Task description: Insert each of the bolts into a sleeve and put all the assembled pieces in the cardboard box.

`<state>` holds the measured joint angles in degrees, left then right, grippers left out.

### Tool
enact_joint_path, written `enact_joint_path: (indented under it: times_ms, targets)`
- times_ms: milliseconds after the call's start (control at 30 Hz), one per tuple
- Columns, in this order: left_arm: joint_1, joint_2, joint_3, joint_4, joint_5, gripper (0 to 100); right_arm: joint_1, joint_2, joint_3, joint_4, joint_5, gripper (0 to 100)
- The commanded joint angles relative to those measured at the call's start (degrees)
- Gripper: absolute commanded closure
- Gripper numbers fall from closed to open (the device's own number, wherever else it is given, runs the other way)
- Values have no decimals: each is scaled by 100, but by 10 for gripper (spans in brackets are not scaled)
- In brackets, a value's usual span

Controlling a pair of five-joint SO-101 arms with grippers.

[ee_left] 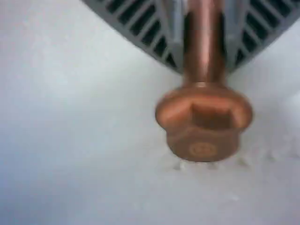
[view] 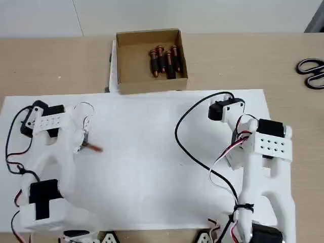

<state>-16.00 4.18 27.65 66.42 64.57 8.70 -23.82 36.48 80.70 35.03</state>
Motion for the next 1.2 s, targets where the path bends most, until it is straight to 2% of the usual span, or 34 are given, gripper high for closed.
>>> enact_joint_path:
  times_ms: [0, 200, 467, 767, 967, 1167]
  targets:
    - [-176, 62, 84, -18, -26, 994, 31, -215, -18, -66, 0, 989]
    - [-158, 0, -119, 114, -26, 994, 31, -242, -18, -40, 79, 989]
    - [237, 0, -1569, 1495, -26, 994, 13, -251, -53, -31, 141, 989]
    - [809, 0, -3204, 2637, -35, 994, 4, -251, -158, -22, 149, 989]
    - [826, -9, -4453, 3393, -879, 994, 22, -251, -448, 690, 114, 989]
    - [844, -607, -5305, 3411, -1231, 994, 48, -505, -923, 1253, 105, 988]
